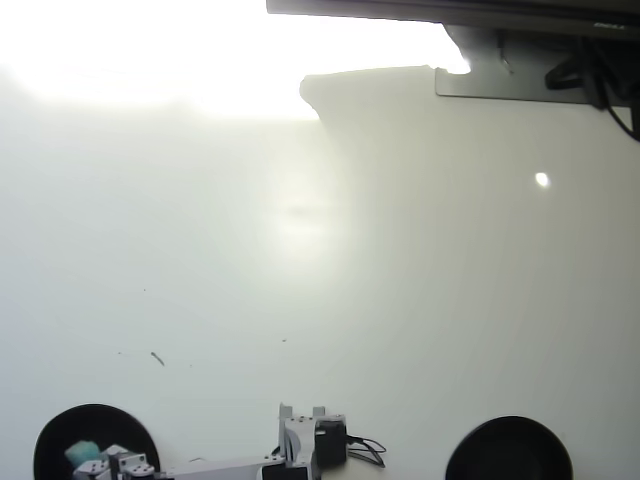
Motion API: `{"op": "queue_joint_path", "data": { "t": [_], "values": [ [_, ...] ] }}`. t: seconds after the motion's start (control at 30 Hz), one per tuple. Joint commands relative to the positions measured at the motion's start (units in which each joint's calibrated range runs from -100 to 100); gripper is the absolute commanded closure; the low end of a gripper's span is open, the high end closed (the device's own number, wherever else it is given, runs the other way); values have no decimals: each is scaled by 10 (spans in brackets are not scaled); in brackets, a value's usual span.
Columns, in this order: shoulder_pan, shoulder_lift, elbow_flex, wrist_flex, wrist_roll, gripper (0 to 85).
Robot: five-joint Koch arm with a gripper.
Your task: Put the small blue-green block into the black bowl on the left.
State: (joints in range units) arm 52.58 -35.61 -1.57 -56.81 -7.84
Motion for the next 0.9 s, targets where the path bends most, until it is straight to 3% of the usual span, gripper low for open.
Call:
{"op": "queue_joint_path", "data": {
  "t": [0.0,0.1,0.2,0.27,0.57,0.87],
  "values": [
    [4,-15,20,7,-6,725],
    [4,-18,22,-5,-10,557],
    [3,-35,22,-10,-9,544],
    [-1,-53,22,-16,-8,483],
    [-89,-150,12,-22,26,472],
    [-199,-303,-128,38,28,474]
  ]
}}
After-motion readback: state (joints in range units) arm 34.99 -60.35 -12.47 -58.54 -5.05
